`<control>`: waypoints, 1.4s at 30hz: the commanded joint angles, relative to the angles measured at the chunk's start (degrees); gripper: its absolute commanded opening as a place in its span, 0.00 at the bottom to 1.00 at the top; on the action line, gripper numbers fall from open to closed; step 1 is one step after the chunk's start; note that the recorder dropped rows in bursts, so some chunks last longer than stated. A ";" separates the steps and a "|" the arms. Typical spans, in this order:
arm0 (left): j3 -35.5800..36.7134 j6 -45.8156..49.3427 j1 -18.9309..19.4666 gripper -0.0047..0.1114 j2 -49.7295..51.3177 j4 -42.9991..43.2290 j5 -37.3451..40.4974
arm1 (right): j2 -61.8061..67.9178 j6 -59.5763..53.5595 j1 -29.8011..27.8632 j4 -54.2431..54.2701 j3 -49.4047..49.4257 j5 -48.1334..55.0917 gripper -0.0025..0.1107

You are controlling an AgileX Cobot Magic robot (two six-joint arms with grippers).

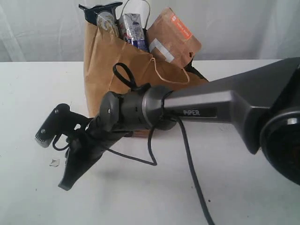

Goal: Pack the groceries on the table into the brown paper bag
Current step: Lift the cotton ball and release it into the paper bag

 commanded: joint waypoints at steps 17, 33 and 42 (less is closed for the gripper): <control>0.53 -0.03 -0.26 0.04 -0.20 -0.29 0.62 | -21.08 6.51 -17.81 -2.46 -0.07 -17.05 0.02; 0.53 -0.03 -0.26 0.04 -0.20 -0.29 0.62 | -21.45 6.63 -22.97 -6.85 -0.07 -6.27 0.02; 0.53 -0.03 -0.26 0.04 -0.20 -0.29 0.62 | -20.90 7.08 -22.97 -6.47 -0.07 -6.69 0.06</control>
